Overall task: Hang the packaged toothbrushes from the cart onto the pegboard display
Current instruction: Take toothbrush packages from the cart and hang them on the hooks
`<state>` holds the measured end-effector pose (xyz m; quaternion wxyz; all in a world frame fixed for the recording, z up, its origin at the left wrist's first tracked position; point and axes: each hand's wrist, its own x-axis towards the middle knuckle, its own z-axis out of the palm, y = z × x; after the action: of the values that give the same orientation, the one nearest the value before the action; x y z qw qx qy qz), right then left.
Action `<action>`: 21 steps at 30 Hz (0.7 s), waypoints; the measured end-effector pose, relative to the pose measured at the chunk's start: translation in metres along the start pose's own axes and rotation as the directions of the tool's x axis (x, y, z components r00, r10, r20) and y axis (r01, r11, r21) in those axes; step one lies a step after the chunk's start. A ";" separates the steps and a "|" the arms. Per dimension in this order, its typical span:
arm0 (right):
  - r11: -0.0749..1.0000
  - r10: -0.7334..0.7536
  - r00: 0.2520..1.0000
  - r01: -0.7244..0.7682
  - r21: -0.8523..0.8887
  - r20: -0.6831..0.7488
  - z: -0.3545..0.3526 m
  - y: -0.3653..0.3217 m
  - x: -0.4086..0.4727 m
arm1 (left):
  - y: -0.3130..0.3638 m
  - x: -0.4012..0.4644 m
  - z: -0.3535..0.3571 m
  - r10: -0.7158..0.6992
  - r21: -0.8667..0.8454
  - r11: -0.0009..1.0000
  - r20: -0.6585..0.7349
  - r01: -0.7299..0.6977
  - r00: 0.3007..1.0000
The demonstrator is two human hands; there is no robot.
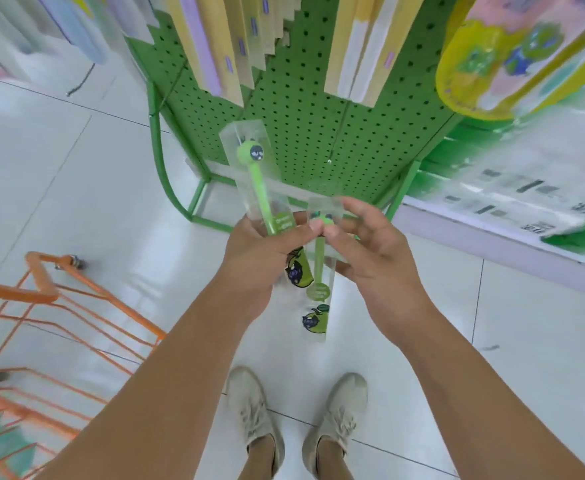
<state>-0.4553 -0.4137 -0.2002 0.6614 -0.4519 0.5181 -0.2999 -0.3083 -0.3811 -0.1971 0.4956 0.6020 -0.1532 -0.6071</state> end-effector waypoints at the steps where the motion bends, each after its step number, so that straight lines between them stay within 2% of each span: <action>1: 1.000 -0.012 1.000 0.012 0.007 -0.016 -0.001 0.000 0.004 | -0.001 0.006 0.000 0.014 0.008 1.000 0.012 -0.014 1.000; 5: 0.999 -0.047 0.998 0.048 0.011 -0.044 -0.003 -0.003 0.019 | -0.005 0.023 0.000 0.056 0.014 0.998 0.013 -0.056 0.998; 13: 1.000 -0.029 0.997 0.028 -0.012 -0.068 0.001 -0.002 0.038 | -0.020 0.024 -0.012 0.021 0.151 0.988 -0.227 0.014 0.974; 16: 0.999 -0.029 0.996 0.027 -0.030 -0.079 0.003 -0.001 0.044 | -0.023 0.021 -0.015 -0.037 0.093 0.994 -0.215 0.058 0.976; 21: 0.997 -0.045 0.997 0.041 -0.059 -0.057 0.005 0.001 0.046 | -0.024 0.017 -0.017 -0.043 0.057 0.997 -0.139 0.051 0.989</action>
<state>-0.4378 -0.4514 -0.2200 0.6262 -0.4730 0.5357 -0.3118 -0.2991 -0.3767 -0.2296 0.4724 0.6605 -0.1226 -0.5706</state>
